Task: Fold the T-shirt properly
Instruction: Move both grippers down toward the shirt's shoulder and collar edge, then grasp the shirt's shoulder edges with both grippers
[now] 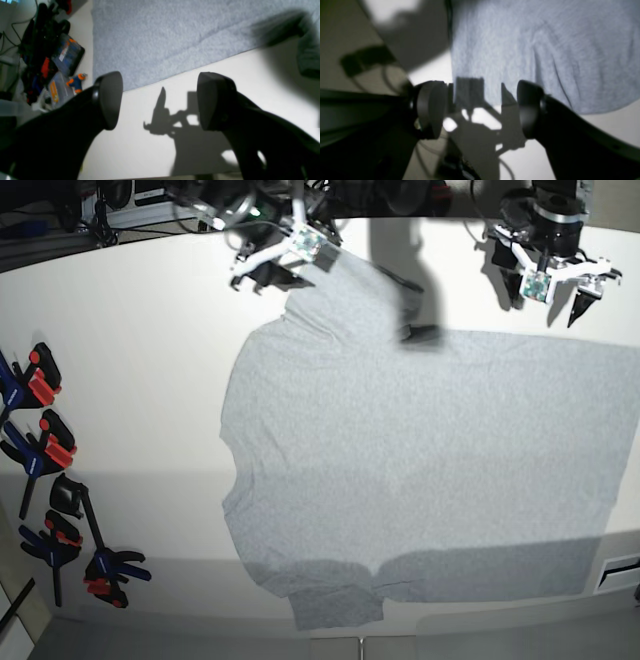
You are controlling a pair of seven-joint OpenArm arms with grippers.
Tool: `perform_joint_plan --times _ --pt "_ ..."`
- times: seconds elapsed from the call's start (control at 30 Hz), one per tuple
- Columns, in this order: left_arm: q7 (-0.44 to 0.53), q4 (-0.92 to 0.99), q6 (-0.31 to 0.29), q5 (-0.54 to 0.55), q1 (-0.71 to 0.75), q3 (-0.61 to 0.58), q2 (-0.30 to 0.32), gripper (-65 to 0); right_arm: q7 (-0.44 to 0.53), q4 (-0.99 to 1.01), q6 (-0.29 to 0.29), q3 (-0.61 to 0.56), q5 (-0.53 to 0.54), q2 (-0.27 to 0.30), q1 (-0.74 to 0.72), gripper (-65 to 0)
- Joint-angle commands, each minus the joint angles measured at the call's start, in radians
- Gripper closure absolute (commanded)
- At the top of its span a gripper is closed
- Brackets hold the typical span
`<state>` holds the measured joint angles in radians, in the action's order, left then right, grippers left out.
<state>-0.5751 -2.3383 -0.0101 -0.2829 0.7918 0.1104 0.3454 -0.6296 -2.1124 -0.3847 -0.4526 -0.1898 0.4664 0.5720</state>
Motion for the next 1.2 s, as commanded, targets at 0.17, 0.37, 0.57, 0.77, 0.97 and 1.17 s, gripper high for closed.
perform_joint_plan --times 0.17,0.37,0.57,0.77,0.97,1.17 --pt "0.021 -0.018 0.011 -0.004 0.005 0.002 0.026 -42.1 -0.034 0.149 0.06 -0.171 0.006 0.007 -0.127 -41.5" --pt "0.021 -0.018 0.01 -0.004 0.005 0.002 0.027 -42.1 -0.035 0.204 0.123 -0.249 0.006 0.007 -0.184 -41.2" --pt "0.021 -0.018 0.011 -0.004 0.003 0.002 0.026 -42.1 -0.065 0.214 0.132 -0.235 -0.018 0.008 -0.192 -16.6" --pt "0.021 -0.018 0.01 -0.004 0.003 0.002 0.026 -42.1 -0.071 0.214 0.155 -0.235 -0.124 0.008 -0.192 0.0" --pt "0.048 0.035 0.002 -0.005 -0.04 0.002 0.052 -42.1 -0.092 0.214 0.218 -0.235 -0.251 0.008 -0.191 0.0" --pt "0.109 0.311 -0.088 -0.043 -0.119 0.002 0.182 -42.1 -0.174 0.21 0.217 -0.235 -0.266 0.021 -0.188 0.0"
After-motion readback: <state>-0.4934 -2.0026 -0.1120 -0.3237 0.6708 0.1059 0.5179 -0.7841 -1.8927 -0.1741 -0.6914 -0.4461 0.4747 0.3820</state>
